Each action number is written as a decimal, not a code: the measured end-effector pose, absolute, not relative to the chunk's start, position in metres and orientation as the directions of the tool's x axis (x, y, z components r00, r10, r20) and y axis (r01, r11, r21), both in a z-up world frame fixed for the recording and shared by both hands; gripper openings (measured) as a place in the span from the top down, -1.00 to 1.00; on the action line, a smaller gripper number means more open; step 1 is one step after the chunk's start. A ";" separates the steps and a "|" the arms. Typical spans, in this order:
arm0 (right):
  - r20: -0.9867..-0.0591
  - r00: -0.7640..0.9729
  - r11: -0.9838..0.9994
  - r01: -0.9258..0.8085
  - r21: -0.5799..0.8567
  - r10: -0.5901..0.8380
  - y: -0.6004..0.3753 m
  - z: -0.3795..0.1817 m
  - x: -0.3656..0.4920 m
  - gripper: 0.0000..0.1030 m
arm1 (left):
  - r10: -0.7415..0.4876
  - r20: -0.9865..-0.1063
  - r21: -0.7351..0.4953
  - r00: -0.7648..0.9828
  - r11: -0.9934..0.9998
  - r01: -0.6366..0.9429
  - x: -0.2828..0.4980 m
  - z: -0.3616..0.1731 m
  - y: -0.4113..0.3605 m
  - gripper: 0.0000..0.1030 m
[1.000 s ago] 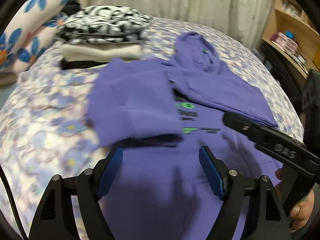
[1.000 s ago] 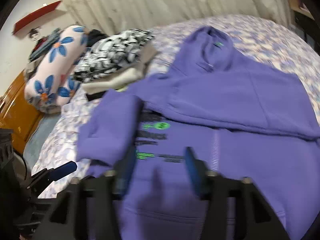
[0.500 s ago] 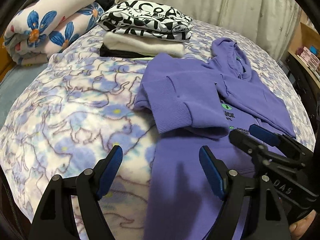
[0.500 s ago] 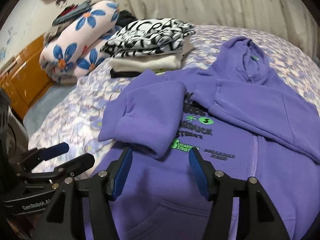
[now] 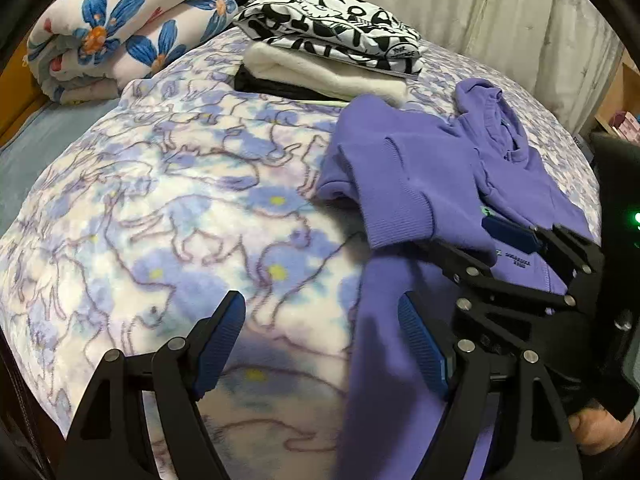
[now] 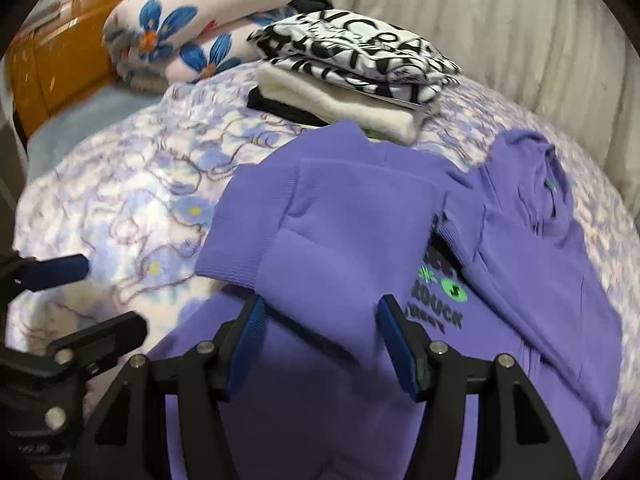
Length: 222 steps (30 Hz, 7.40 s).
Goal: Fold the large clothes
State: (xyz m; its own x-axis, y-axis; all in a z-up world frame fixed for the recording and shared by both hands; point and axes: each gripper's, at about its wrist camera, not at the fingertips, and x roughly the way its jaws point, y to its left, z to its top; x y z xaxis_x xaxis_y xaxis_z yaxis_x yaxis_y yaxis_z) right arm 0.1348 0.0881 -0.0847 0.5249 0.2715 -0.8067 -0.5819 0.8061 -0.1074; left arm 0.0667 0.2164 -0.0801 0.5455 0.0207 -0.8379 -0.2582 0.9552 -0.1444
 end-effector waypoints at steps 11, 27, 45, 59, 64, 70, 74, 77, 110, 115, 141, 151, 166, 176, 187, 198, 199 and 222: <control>-0.672 0.588 0.873 -0.447 0.194 0.451 0.023 -0.019 0.150 0.68 | 0.012 -0.833 -0.155 0.554 0.955 -0.254 0.064 -0.076 0.217 -0.50; -0.764 0.489 0.864 0.041 0.502 0.420 -0.167 -0.093 0.141 0.04 | -0.001 -0.849 -0.129 0.529 0.970 -0.204 0.067 -0.080 0.193 -0.50; -0.762 0.511 0.917 -0.232 0.324 0.398 -0.090 -0.082 0.199 0.96 | 0.026 -0.863 -0.080 0.504 0.979 -0.187 0.078 -0.084 0.179 -0.50; -0.520 0.775 0.933 -0.306 0.187 0.359 -0.117 0.065 0.223 0.96 | 0.060 -0.842 -0.033 0.536 0.986 -0.161 0.094 -0.073 0.174 -0.50; -0.569 0.789 0.969 -0.140 0.203 0.233 -0.172 0.038 0.248 0.96 | 0.046 -0.838 -0.055 0.544 0.984 -0.167 0.113 -0.068 0.187 -0.50; -0.799 0.584 0.974 0.065 0.219 0.141 -0.227 -0.059 0.276 0.78 | -0.021 -0.857 -0.111 0.516 0.983 -0.143 0.159 -0.078 0.200 -0.50; -0.802 0.542 0.934 0.083 0.348 0.251 -0.253 -0.089 0.264 0.08 | -0.083 -0.868 -0.164 0.490 0.979 -0.124 0.200 -0.083 0.207 -0.50; -0.785 0.543 0.917 0.064 0.394 0.299 -0.263 -0.092 0.259 0.03 | -0.123 -0.873 -0.195 0.472 0.975 -0.106 0.233 -0.086 0.206 -0.50; -0.790 0.576 0.970 -0.019 0.243 0.209 -0.231 -0.099 0.283 0.31 | -0.021 -0.851 -0.064 0.525 0.996 -0.063 0.339 -0.117 0.164 0.22; -0.741 0.646 0.981 -0.064 0.184 0.181 -0.225 -0.072 0.257 0.28 | 0.051 -0.768 0.096 0.639 0.995 0.037 0.307 -0.085 0.142 0.22; -0.758 0.578 0.948 -0.101 0.302 0.303 -0.250 -0.088 0.246 0.45 | -0.001 -0.810 0.039 0.586 0.998 0.055 0.250 -0.132 0.102 0.18; -0.725 0.569 0.900 -0.068 0.430 0.389 -0.262 -0.104 0.298 0.45 | 0.008 -0.814 0.049 0.580 0.997 0.055 0.252 -0.131 0.102 0.16; -0.767 0.580 0.948 -0.027 0.317 0.273 -0.267 -0.100 0.295 0.92 | 0.013 -0.816 0.054 0.578 0.997 0.054 0.252 -0.132 0.100 0.14; -0.746 0.575 0.938 -0.131 0.321 0.336 -0.217 -0.081 0.264 0.87 | -0.029 -0.813 0.003 0.582 0.999 0.053 0.241 -0.115 0.097 -0.10; -0.751 0.510 0.905 -0.299 0.302 0.419 -0.104 -0.091 0.295 0.87 | 0.026 -0.769 0.032 0.638 0.999 -0.002 0.302 -0.096 0.090 -0.16; -0.780 0.593 0.978 -0.069 0.199 0.201 -0.189 -0.114 0.334 1.00 | 0.095 -0.799 0.071 0.594 0.995 -0.064 0.367 -0.132 0.120 -0.18; -0.777 0.592 0.973 -0.059 0.221 0.212 -0.203 -0.114 0.332 1.00 | 0.092 -0.797 0.068 0.597 0.996 -0.062 0.367 -0.133 0.121 -0.18; -0.763 0.602 0.961 -0.025 0.275 0.234 -0.215 -0.074 0.213 0.93 | 0.069 -0.821 0.033 0.567 0.997 -0.074 0.238 -0.097 0.126 -0.19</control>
State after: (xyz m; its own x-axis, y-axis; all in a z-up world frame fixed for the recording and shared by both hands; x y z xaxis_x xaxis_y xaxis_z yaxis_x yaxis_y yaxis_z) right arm 0.2135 -0.2146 -0.0743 0.6021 0.2341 -0.7633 -0.0248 0.9611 0.2752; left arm 0.2379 0.1259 -0.0968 0.5667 0.0692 -0.8210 -0.0738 0.9967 0.0331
